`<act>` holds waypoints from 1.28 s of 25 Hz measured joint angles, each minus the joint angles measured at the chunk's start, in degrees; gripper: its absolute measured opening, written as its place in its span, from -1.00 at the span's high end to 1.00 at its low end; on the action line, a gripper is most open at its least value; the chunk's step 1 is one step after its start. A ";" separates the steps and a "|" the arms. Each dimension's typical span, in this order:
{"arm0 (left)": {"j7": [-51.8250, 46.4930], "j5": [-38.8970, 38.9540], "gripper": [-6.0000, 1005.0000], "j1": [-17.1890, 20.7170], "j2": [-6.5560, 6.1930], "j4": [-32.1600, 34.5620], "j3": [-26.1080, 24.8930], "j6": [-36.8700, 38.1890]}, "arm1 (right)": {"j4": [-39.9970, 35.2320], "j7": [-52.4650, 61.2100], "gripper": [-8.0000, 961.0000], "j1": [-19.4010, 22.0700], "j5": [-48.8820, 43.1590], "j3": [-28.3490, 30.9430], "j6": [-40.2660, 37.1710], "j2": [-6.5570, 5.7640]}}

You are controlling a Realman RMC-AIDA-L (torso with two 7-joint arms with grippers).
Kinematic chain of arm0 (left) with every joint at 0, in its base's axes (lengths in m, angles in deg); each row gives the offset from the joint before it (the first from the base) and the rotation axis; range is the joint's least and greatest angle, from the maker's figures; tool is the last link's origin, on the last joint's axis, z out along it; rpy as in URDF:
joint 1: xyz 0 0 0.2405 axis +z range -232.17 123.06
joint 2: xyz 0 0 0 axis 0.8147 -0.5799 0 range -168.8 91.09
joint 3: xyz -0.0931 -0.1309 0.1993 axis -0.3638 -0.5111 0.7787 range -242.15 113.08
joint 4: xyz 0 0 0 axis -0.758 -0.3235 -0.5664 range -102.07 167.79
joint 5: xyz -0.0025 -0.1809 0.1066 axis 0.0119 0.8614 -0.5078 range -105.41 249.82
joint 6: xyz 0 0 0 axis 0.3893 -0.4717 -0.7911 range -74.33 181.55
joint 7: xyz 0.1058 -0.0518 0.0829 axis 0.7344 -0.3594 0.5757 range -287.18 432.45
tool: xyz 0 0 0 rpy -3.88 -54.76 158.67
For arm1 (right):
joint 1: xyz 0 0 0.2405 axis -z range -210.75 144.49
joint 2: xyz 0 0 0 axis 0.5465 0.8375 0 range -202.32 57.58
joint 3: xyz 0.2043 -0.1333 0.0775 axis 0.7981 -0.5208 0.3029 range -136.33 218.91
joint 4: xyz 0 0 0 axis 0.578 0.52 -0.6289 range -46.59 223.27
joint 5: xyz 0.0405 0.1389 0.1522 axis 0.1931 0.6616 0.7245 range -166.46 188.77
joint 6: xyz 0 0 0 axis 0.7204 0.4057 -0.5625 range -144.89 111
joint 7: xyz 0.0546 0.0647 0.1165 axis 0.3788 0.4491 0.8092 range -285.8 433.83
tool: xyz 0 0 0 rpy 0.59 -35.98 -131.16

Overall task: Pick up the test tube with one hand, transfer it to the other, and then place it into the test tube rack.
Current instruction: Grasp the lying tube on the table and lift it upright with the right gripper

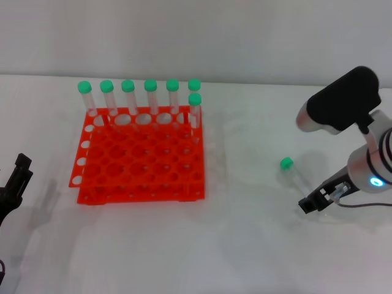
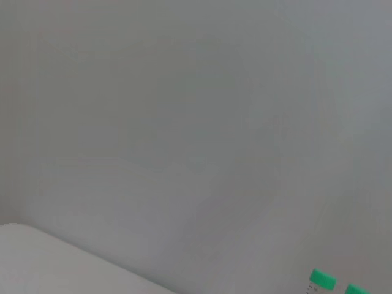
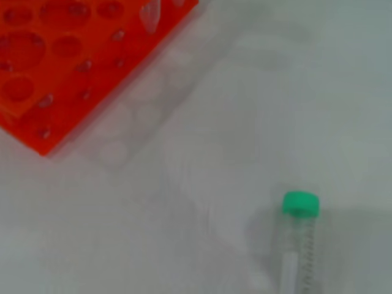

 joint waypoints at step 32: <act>-0.06 0.10 -0.48 -0.62 0.00 -0.10 0.09 -0.63 | 13.38 -0.36 0.52 -8.62 2.32 -0.54 -1.44 -0.18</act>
